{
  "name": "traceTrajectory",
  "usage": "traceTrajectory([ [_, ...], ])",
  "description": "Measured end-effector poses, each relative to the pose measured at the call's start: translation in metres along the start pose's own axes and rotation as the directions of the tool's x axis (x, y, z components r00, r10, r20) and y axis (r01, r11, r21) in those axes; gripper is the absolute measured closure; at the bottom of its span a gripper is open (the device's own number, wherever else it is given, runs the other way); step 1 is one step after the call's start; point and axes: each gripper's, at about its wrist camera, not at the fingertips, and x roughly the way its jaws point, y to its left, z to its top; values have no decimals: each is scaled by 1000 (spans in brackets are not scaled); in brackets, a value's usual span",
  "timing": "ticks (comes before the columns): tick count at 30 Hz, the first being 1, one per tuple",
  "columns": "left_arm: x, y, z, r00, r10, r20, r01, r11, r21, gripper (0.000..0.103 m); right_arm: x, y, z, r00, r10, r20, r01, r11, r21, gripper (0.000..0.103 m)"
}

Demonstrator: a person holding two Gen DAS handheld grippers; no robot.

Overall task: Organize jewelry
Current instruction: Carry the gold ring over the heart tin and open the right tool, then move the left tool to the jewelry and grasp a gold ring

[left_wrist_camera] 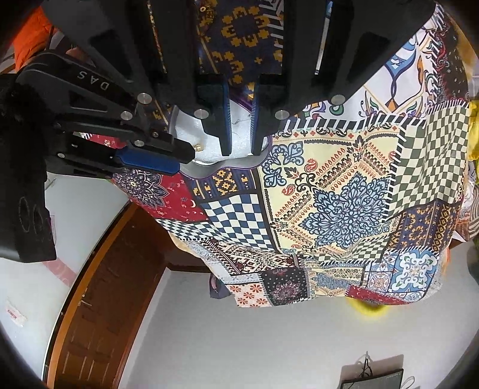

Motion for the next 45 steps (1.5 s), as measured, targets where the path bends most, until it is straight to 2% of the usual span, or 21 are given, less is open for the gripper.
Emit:
traceTrajectory([
  [5, -15, -7, 1, 1000, 4, 26, -5, 1000, 16, 93, -12, 2, 0, 1000, -13, 19, 13, 1000, -2, 85],
  [10, -33, -15, 2, 998, 6, 55, -8, 1000, 28, 86, -28, 6, 0, 999, -29, 43, 29, 1000, -7, 84],
  [13, -45, -20, 1, 998, 12, 67, -15, 999, 36, 86, -38, 11, -1, 997, -44, 56, 45, 999, -20, 78],
  [17, -58, -24, -2, 997, 15, 74, -18, 999, 40, 84, -56, 17, -6, 994, -62, 86, 64, 998, -24, 76],
  [19, -65, -25, -5, 997, 21, 79, -24, 999, 40, 78, -64, 18, -9, 993, -66, 97, 68, 997, -20, 76],
  [22, -74, -26, -11, 996, 35, 81, -39, 998, 49, 76, -72, 20, -13, 991, -73, 108, 75, 997, -15, 76],
  [32, -82, -31, -46, 998, 59, 25, -61, 994, 86, 76, -83, 24, -35, 993, -73, 94, 74, 997, -2, 76],
  [45, -70, -38, -88, 997, 40, -69, -34, 995, 91, 76, -81, 29, -77, 998, -54, 34, 53, 998, 41, 76],
])
